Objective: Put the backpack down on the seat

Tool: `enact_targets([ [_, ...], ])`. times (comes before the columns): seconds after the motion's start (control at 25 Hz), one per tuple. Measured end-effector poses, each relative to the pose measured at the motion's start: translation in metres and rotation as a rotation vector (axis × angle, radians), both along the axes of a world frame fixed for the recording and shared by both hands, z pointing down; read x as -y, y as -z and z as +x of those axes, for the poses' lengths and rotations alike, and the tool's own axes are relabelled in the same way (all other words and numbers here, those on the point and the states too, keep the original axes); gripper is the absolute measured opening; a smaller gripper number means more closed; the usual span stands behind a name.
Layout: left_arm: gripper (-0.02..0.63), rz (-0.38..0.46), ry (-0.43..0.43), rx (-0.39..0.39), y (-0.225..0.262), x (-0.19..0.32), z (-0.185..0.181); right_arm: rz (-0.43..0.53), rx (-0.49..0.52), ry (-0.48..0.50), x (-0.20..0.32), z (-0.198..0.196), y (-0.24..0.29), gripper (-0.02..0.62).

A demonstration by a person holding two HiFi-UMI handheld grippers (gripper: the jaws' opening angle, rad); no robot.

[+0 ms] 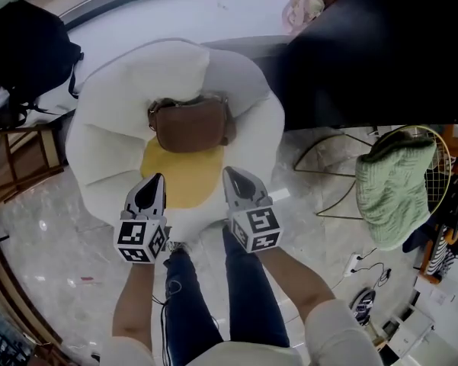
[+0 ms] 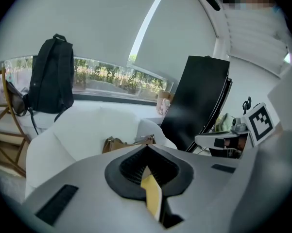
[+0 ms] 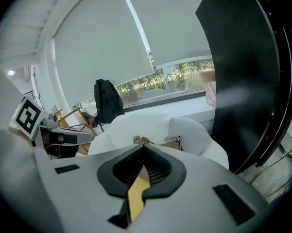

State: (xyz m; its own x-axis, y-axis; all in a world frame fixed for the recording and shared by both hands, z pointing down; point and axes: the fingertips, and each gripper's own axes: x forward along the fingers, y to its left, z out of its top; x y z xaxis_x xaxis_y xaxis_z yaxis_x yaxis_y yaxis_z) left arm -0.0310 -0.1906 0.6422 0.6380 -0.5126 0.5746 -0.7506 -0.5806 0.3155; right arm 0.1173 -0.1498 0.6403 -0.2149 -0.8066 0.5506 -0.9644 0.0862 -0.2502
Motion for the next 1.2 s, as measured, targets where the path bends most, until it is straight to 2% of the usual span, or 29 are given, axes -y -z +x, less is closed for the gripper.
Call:
enact_targets([
  [0.2, 0.032, 0.032, -0.021, 0.004, 0.044, -0.010, -0.002, 0.029, 0.000, 0.006, -0.005, -0.003, 0.042, 0.031],
  [0.44, 0.032, 0.063, -0.041, -0.039, 0.104, -0.025, 0.003, 0.051, 0.010, -0.005, -0.019, -0.008, 0.095, 0.031],
  [0.68, 0.032, 0.081, -0.072, -0.058, 0.158, -0.044, 0.003, 0.071, 0.023, 0.025, -0.041, -0.025, 0.144, 0.031],
  [0.96, 0.032, 0.088, -0.101, -0.057, 0.197, -0.063, 0.001, 0.073, 0.000, 0.042, -0.060, -0.031, 0.187, 0.031],
  [1.2, 0.032, 0.104, -0.102, -0.050, 0.232, -0.084, -0.010, 0.128, -0.014, 0.029, -0.074, -0.035, 0.233, 0.031],
])
